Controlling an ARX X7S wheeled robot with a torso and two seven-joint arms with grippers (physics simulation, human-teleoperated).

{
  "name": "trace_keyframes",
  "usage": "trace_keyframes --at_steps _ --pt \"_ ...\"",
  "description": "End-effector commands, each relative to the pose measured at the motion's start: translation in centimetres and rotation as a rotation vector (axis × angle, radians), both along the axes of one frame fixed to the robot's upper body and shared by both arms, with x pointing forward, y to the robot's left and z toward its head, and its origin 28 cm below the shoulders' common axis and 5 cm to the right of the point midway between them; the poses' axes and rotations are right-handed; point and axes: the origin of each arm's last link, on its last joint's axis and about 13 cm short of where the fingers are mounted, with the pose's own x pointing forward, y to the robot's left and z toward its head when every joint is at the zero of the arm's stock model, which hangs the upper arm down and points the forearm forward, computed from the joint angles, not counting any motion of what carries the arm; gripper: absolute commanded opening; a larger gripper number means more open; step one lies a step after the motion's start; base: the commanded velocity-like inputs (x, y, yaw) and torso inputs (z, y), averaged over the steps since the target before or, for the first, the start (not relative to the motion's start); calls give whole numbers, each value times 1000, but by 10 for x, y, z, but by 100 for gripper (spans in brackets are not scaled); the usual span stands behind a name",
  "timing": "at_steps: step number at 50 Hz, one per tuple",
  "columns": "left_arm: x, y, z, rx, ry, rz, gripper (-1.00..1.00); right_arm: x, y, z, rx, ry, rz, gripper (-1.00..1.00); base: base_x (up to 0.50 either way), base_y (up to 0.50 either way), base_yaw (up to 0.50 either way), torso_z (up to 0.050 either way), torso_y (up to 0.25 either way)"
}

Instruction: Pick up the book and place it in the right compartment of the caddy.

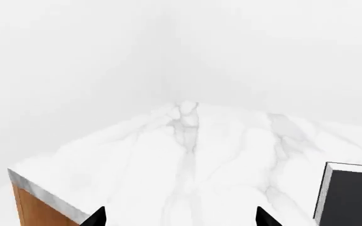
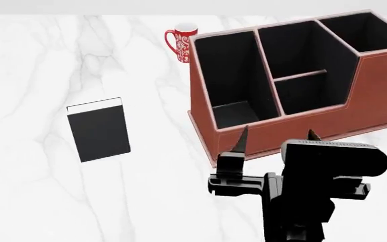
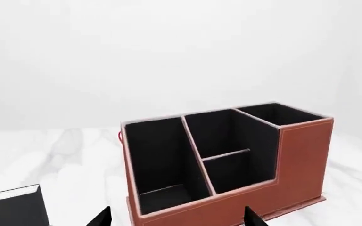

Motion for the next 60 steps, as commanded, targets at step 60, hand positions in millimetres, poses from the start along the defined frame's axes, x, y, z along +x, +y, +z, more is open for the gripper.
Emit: trace_keyframes --at_steps 60 --pt "-181 74 52 114 -75 690 100 81 26 204 -35 -70 -12 100 292 0 0 0 0"
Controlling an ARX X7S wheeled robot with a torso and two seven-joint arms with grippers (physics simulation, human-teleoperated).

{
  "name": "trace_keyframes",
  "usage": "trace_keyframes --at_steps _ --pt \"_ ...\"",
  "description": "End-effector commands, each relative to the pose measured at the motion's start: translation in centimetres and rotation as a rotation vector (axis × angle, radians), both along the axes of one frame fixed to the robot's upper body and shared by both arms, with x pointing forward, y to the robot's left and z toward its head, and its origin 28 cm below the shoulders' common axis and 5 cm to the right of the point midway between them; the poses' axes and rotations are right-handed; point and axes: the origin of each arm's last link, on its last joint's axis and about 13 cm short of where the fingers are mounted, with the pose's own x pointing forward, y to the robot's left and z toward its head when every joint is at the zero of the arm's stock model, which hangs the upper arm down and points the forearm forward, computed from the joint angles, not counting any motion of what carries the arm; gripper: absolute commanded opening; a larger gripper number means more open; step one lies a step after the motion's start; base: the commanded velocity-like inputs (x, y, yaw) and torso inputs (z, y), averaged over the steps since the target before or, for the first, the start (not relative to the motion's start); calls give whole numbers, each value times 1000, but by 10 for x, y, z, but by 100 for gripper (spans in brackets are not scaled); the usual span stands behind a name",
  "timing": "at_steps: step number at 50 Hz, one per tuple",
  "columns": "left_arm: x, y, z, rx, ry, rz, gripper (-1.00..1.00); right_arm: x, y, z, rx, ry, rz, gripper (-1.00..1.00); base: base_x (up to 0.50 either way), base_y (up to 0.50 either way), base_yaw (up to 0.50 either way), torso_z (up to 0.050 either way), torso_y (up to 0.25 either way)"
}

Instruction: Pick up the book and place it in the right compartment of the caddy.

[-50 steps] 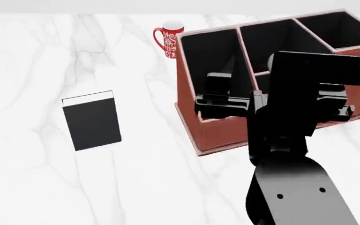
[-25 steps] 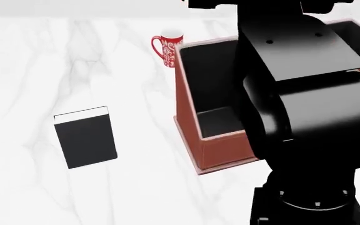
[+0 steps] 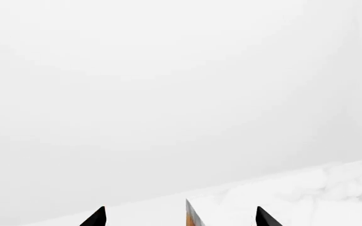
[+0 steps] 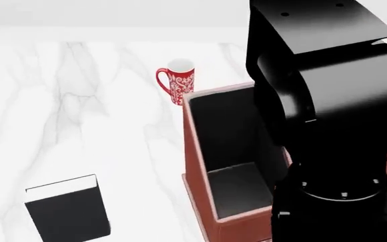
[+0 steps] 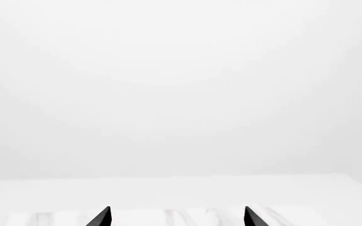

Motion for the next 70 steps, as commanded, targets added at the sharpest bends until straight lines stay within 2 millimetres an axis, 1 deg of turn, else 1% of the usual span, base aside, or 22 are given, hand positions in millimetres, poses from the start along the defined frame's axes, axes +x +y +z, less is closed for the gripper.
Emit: trace_keyframes --at_steps 1,31,32,34,35,36,38,40,41,42,44,45,46,47,48,49,50,51,52,63,70 --pt "0 0 -2 3 2 -5 100 0 0 3 2 1 8 100 500 0 0 0 0" --pt "3 -1 -1 13 -1 -18 100 -3 5 4 -29 7 38 100 500 0 0 0 1" --pt "3 -1 -2 14 1 -19 100 0 5 4 -32 15 -32 100 500 0 0 0 0" --pt "4 -1 -2 14 2 -22 100 -3 6 2 -33 19 35 100 47 0 0 0 7" --pt "4 -1 -2 13 1 -22 100 -2 6 3 -39 10 -18 100 0 0 0 0 0" --pt "4 -1 -2 15 1 -22 100 -3 7 2 -55 21 10 100 0 0 0 0 0" --pt "4 -1 -2 15 0 -21 100 -2 7 3 -51 20 -7 100 0 0 0 0 0" --pt "4 -2 -1 16 1 -23 100 -5 9 5 -53 54 17 100 0 0 0 0 0" --pt "5 -2 -1 15 0 -23 100 -7 10 6 -73 33 33 100 0 0 0 0 0" --pt "5 -2 -2 15 2 -25 100 -6 11 8 -78 42 -9 100 0 0 0 0 0" --pt "6 -2 -2 15 1 -26 100 -9 14 11 -80 56 48 100 0 0 0 0 0" --pt "6 -2 -3 16 2 -28 100 -16 25 7 -215 72 199 100 0 0 0 0 0" --pt "6 -2 -3 15 1 -27 100 -17 26 6 -204 117 219 100 0 0 0 0 0" --pt "6 -2 -3 16 2 -26 100 -20 31 4 -222 138 349 100 0 0 0 0 0" --pt "7 -2 -5 12 6 -32 100 -42 38 -10 -420 222 613 100 0 0 0 0 0" --pt "7 -2 -5 13 6 -32 100 -62 48 -10 -485 183 902 100 0 0 0 0 0" --pt "7 -2 -5 13 4 -33 100 -67 50 -14 -505 182 962 100 0 0 0 0 9" --pt "7 -2 -6 11 5 -35 100 -84 61 -56 -647 265 1186 100 0 0 0 0 0" --pt "7 -2 -7 11 6 -36 100 -101 67 -61 -748 212 1247 100 0 0 0 0 0" --pt "7 -2 -7 11 5 -36 100 -108 71 -68 -753 213 1296 100 0 0 0 0 0" --pt "8 -2 -8 8 7 -39 100 -107 72 -69 -764 203 1291 100 0 0 0 0 0"
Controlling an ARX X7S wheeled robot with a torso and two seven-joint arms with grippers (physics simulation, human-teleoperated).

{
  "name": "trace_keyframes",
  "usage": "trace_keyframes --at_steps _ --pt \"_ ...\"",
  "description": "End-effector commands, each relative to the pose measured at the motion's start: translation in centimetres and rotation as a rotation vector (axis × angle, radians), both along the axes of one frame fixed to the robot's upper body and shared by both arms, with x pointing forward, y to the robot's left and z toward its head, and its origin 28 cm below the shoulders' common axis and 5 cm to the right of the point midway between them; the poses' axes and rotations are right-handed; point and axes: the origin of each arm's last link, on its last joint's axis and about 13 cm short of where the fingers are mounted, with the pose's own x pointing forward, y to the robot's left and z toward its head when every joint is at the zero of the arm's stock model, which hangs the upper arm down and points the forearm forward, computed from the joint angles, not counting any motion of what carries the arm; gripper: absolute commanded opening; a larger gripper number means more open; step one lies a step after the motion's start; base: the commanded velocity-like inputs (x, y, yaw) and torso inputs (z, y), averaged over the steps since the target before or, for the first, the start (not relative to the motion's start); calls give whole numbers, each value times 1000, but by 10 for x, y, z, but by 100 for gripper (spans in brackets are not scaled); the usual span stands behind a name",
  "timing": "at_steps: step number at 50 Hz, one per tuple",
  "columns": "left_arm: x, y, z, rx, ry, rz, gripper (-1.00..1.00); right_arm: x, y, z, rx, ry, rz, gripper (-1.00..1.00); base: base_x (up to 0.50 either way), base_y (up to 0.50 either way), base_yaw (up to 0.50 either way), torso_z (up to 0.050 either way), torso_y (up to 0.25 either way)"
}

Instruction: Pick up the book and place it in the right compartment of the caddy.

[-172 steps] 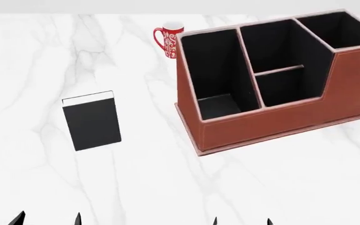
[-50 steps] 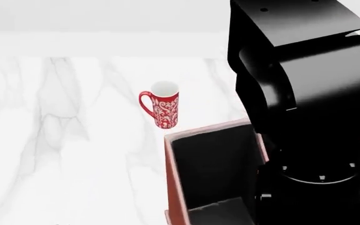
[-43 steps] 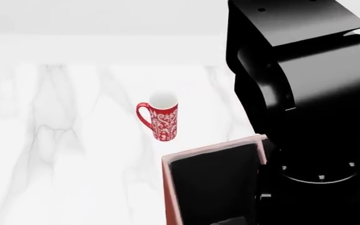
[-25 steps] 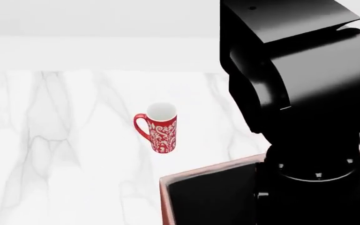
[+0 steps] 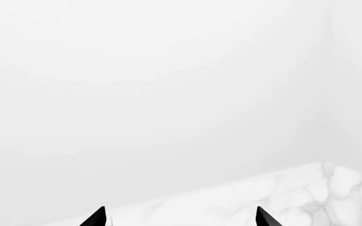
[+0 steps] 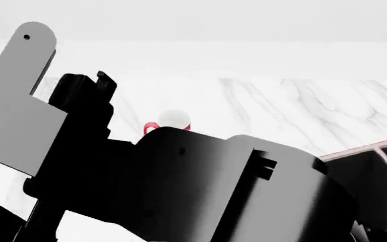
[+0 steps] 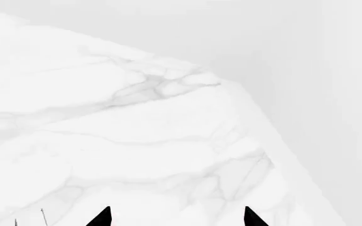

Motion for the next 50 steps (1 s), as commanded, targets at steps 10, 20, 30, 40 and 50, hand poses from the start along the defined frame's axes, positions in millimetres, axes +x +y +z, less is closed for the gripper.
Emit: trace_keyframes --at_steps 10,20,30,40,50 --pt "1 0 -2 -1 4 -3 100 -18 5 -22 -117 50 181 100 0 0 0 0 0" --pt "2 -1 -2 -1 7 -5 100 -30 10 -41 -139 80 236 100 0 0 0 0 0" --pt "1 0 -3 -2 8 -3 100 -24 12 -48 -126 100 200 100 0 0 0 0 0" --pt "0 0 -3 0 7 -3 100 -18 17 -67 -147 153 190 100 0 0 0 0 0" --pt "2 -1 -4 -2 9 -8 100 -16 23 -79 -159 197 181 100 0 0 0 0 0"
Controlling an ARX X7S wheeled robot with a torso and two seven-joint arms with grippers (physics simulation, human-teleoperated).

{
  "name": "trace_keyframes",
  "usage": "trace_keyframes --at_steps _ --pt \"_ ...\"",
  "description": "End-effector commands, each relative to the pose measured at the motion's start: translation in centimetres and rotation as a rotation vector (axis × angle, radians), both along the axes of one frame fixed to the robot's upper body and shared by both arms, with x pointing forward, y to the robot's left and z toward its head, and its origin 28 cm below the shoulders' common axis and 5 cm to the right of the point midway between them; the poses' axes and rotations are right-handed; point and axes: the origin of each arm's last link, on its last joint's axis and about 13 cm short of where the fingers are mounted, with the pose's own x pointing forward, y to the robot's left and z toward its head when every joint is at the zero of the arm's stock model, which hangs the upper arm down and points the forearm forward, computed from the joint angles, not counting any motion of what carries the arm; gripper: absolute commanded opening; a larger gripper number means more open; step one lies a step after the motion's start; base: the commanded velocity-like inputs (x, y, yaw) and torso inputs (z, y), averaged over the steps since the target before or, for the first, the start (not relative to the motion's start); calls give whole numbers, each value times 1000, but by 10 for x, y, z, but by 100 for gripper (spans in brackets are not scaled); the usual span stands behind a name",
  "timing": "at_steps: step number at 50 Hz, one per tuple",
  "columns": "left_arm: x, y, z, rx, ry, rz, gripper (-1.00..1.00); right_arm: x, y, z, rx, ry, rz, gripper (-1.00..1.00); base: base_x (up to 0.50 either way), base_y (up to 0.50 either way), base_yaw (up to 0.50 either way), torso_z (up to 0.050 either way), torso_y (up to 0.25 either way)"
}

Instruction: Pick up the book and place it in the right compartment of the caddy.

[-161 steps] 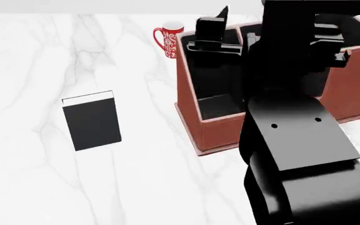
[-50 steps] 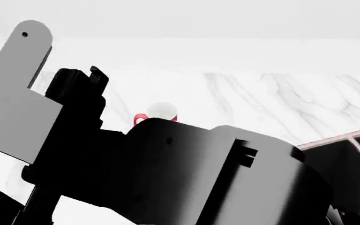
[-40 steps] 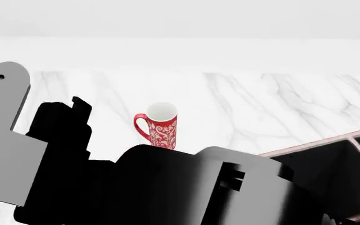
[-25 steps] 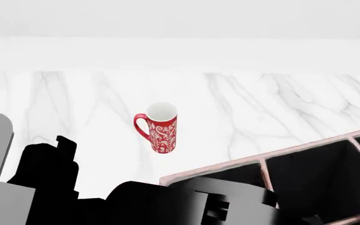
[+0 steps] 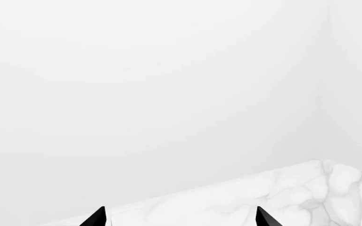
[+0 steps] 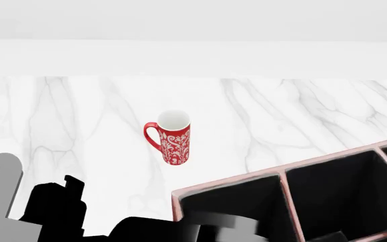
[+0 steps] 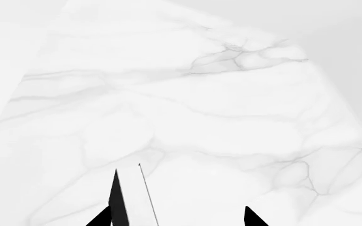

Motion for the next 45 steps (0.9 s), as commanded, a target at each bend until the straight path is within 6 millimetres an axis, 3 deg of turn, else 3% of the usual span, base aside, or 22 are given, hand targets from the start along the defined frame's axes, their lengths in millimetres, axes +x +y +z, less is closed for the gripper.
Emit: trace_keyframes --at_steps 1,20,45 --pt "2 0 -1 0 2 -5 100 5 7 -16 -25 56 -24 100 0 0 0 0 0" --pt "3 0 -3 -4 7 -9 100 19 19 -46 -60 81 -43 100 0 0 0 0 0" --pt "3 -1 -5 -4 12 -14 100 16 25 -75 -120 160 -2 100 0 0 0 0 0"
